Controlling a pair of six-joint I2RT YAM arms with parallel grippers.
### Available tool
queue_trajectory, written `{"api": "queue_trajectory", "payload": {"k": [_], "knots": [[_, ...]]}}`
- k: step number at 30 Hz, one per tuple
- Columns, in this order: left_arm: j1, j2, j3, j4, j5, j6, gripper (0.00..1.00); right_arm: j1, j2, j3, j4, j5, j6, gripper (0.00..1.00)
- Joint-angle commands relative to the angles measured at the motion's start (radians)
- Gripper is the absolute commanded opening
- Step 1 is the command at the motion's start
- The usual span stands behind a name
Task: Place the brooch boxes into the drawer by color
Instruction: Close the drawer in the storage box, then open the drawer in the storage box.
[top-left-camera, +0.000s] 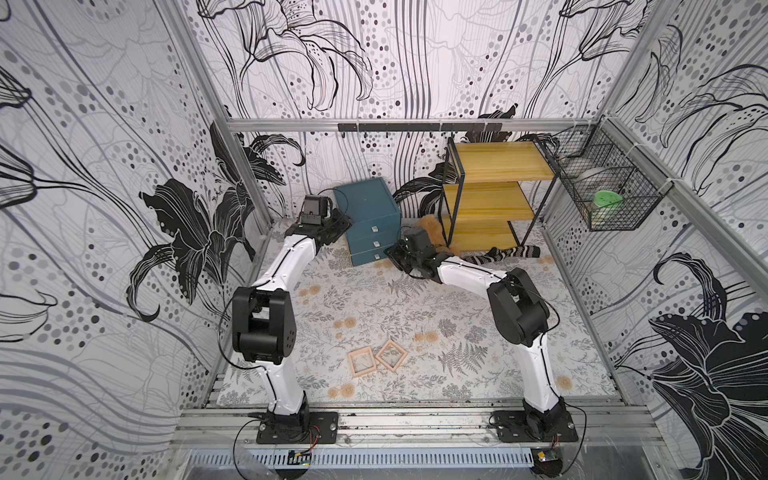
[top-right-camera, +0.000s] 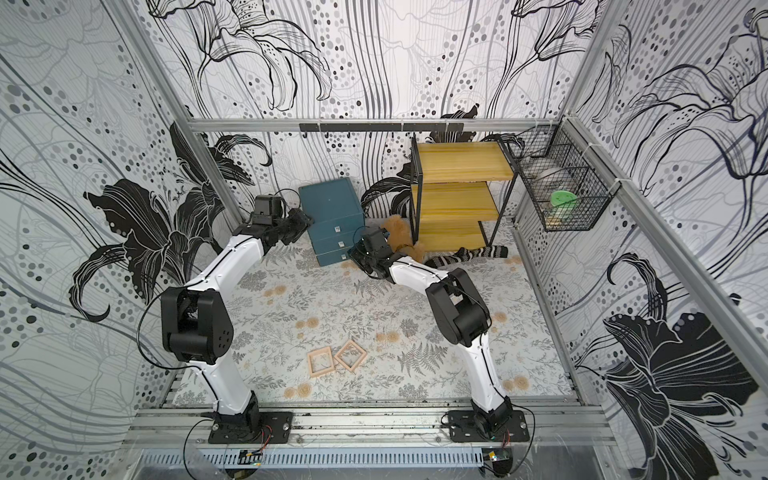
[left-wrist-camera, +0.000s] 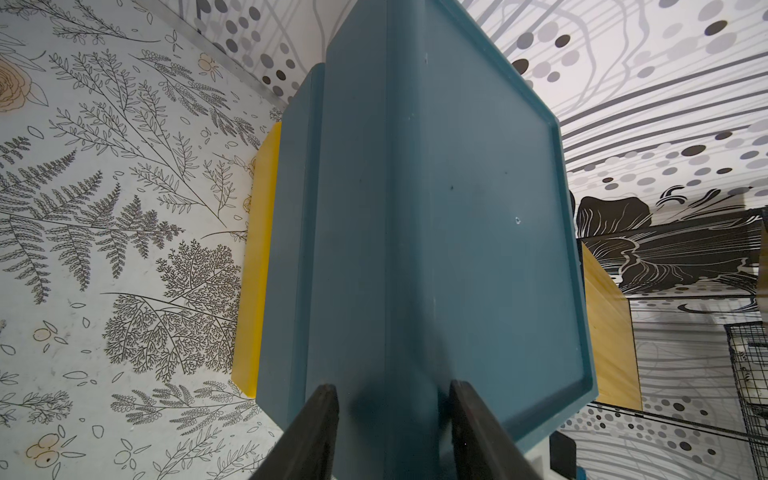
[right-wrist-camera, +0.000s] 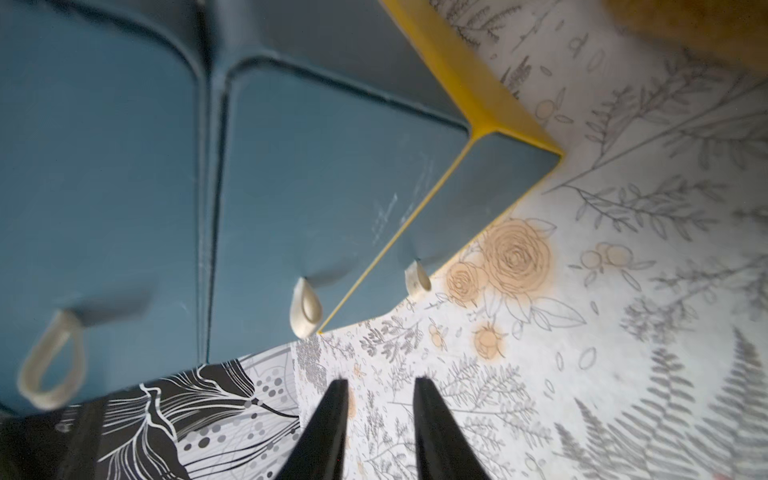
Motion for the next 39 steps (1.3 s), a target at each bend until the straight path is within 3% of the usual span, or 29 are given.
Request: {"api": "queue_trajectory", "payload": {"k": [1,5,18,39], "knots": [[0.002,-0.011,-0.027,-0.024,-0.008,0.000,0.48,0.008,0.010,-0.036,0.070,-0.023,0.033,0.35],[0.002,-0.010,-0.025,-0.021,-0.005,0.000,0.48,0.008,0.079,0.035,0.073,-0.055,0.047,0.39],[0.003,0.001,-0.007,-0.027,-0.007,0.007,0.48,-0.004,0.230,0.193,0.046,-0.065,0.087,0.39],[0.002,0.001,-0.011,-0.030,-0.010,0.011,0.48,-0.018,0.346,0.346,0.016,-0.069,0.117,0.24]]}}
